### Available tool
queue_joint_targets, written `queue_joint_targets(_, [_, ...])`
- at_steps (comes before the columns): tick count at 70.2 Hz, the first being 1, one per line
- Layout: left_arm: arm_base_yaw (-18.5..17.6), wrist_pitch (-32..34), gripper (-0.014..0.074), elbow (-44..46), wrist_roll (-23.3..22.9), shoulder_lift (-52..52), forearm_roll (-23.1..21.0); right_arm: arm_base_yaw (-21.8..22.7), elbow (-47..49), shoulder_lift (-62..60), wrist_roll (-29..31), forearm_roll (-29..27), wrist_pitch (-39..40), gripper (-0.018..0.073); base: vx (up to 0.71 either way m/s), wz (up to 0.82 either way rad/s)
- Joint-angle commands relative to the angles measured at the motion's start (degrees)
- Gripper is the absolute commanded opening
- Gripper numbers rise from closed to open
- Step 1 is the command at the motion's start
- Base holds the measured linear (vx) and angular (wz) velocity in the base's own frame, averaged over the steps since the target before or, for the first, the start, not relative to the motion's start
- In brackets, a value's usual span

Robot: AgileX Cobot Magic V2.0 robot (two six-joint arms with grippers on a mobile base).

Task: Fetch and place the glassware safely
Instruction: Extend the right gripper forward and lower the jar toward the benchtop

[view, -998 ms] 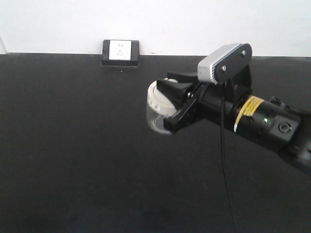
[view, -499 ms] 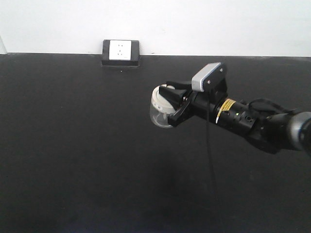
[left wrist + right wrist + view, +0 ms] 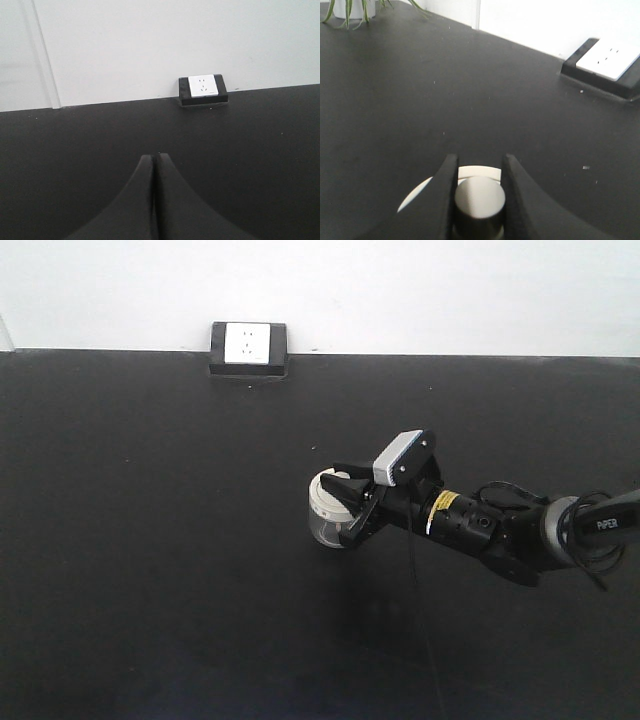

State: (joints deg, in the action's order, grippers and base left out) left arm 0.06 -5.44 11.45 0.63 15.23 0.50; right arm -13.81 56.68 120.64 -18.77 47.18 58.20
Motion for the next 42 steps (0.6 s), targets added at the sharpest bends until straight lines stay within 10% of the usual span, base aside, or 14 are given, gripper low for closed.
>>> queue_joint_targets(1, [-0.5,4.3,-0.0007,1.8,-0.2,0.5,-0.5,0.4,1.6,-2.6,1.6,-2.1,6.0,-0.0001,0.00,0.00])
queue_joint_targets(26, [-0.5,4.3,-0.0007,1.8,-0.2,0.5,-0.5,0.4,1.6,-2.4,1.6,-2.4,6.0,0.0022,0.00,0.00])
queue_joint_targets(42, [-0.5,4.3,-0.0007,1.8,-0.2,0.5,-0.5,0.4,1.6,-2.4,1.6,-2.4,6.3,0.0219,0.00,0.00])
